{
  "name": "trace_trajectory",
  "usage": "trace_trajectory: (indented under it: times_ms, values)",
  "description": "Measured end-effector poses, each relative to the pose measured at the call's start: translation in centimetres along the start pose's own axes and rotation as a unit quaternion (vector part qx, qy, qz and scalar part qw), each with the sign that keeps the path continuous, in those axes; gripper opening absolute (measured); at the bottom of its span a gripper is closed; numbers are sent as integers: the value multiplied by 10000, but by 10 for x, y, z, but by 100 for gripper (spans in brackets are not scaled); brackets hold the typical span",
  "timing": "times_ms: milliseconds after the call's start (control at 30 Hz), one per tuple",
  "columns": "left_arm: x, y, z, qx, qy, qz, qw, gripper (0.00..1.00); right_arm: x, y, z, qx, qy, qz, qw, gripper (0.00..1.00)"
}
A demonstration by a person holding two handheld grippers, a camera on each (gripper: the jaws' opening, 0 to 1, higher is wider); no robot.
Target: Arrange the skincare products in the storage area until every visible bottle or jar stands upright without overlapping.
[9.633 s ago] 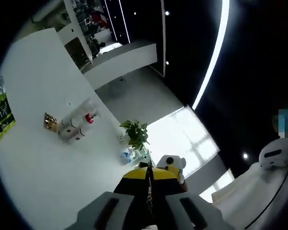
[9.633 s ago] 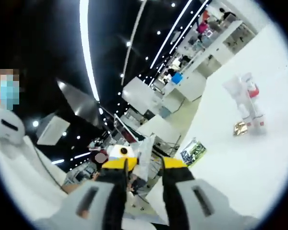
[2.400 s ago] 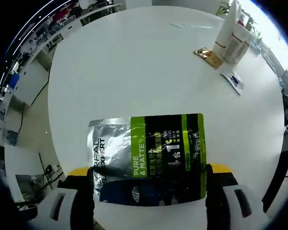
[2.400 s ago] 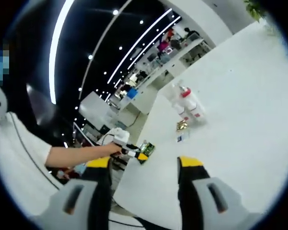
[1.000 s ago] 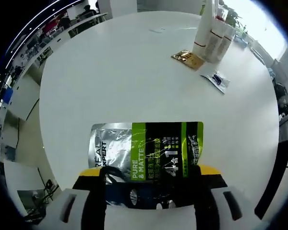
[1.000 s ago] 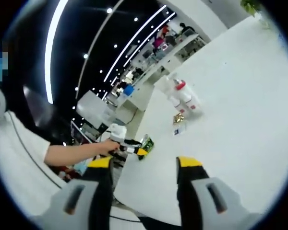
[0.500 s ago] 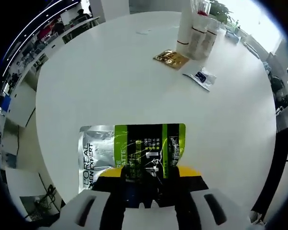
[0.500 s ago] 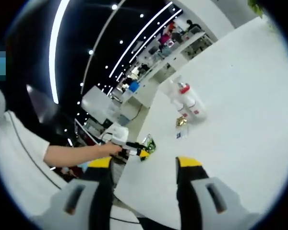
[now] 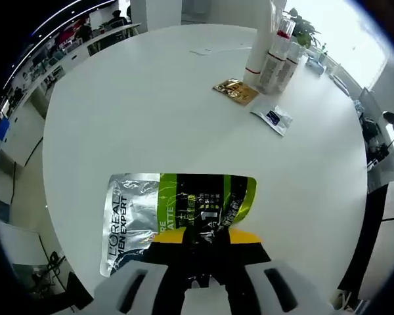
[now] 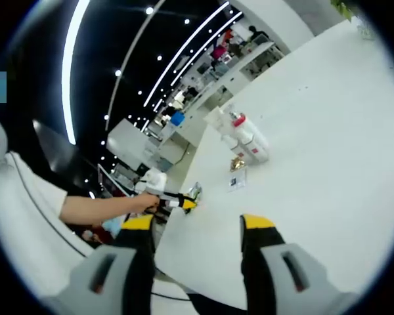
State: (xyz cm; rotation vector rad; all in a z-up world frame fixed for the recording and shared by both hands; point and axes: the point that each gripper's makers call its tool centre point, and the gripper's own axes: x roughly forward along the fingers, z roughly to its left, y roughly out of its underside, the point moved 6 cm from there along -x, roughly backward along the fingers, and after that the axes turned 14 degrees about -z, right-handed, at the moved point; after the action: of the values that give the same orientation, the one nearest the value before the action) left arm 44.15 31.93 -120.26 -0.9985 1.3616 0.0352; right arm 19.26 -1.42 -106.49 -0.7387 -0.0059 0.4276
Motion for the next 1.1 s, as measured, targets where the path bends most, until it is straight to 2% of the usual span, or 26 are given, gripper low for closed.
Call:
trace_trajectory:
  times_ms: [100,167,200,233,267,300,433,533,633,700,733,833,1000,1100]
  values:
    - [1,-1,0,-27,108,34,9999,13,1,2,0,9,21,2,10000,50]
    - [2,-2,0,-165,165,83,9997,5,0,3,0,22,26,-10,10000,50]
    - [2,-2,-5,-285,298,82,9991,1,0,3,0,28,27,-18,10000,50]
    - [3,0,-10,-424,429,93,9981,0,0,3,0,37,35,-22,10000,50]
    - [2,0,-5,-332,285,30,9990,0,-1,3,0,38,43,-30,10000,50]
    - [2,0,-6,-469,275,-11,9985,0,-2,3,-1,51,53,-40,10000,49]
    - [0,-1,-11,-442,233,-37,9987,0,-3,0,-2,60,45,-89,9999,49]
    - [-3,-4,-30,131,362,64,9992,0,-1,-5,-3,66,7,-154,9999,49]
    - [-11,-11,-44,199,338,-66,9992,0,4,-7,-4,110,-85,-176,9997,49]
    - [-15,-13,-46,256,330,-107,9991,0,9,-8,-3,150,-177,-176,9996,49]
    - [-21,-17,-50,519,278,-142,9982,0,11,-8,-2,163,-219,-160,9995,49]
    - [-32,-24,-57,687,204,-191,9972,0,19,-7,1,161,-407,-46,9990,49]
    - [-59,-38,-76,1472,73,-234,9888,0,33,-3,2,225,-716,128,9971,49]
    - [-67,-42,-85,1609,23,-234,9867,0,38,-1,3,250,-859,214,9958,49]
